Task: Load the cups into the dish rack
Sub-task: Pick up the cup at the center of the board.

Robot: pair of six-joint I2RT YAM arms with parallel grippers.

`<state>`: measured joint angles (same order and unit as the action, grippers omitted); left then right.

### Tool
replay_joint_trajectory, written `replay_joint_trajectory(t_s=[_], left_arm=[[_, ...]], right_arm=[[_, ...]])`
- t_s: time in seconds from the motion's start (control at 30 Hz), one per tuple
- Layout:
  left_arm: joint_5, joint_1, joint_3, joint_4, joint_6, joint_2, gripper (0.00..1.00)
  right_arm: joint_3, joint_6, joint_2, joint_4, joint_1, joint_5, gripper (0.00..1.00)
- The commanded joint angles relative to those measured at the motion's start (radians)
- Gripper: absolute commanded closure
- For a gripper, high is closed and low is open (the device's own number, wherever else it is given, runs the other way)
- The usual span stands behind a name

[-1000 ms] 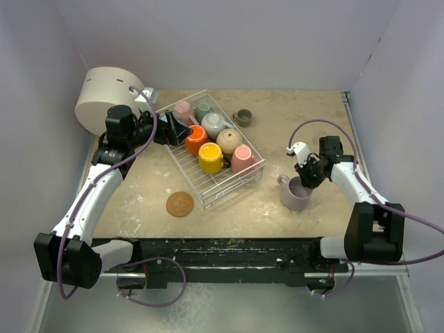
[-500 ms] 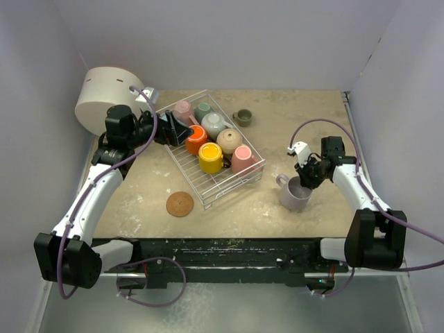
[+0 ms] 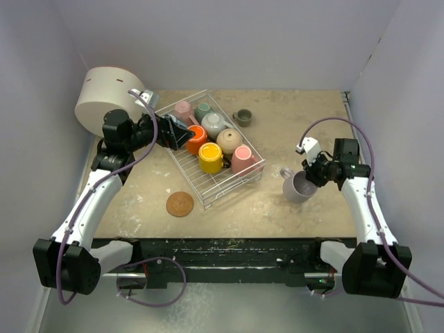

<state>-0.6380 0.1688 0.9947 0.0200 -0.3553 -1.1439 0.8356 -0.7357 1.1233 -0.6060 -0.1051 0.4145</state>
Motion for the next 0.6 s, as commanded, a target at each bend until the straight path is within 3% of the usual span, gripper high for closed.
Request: replay_joint_trajectory(t_s=[0.0,0.17,0.33,0.47,0.57], left_arm=[[-0.098,-0.009,-0.010,-0.127,0.030,0.036,0.01],[-0.239,-0.009,-0.056,-0.244,-0.069,0.031,0.01],[-0.294,-0.008,-0.113,-0.386,-0.237,0.068,0.01],[-0.261,0.022,-0.210,-0.626,-0.437,0.122,0.01],[-0.163,0.113,-0.256,-0.726,-0.478,0.159,0.01]], right_arm=[[0.097,-0.045,-0.085,-0.032,-0.020,0.082,1.00],[0.203,-0.068,-0.094,-0.079,-0.022,0.122,1.00],[0.378,-0.081,-0.043,-0.135,-0.021,0.240,1.00],[0.508,-0.078,0.021,-0.201,-0.019,0.395,1.00],[0.587,-0.081,0.073,-0.261,-0.019,0.544,1.00]])
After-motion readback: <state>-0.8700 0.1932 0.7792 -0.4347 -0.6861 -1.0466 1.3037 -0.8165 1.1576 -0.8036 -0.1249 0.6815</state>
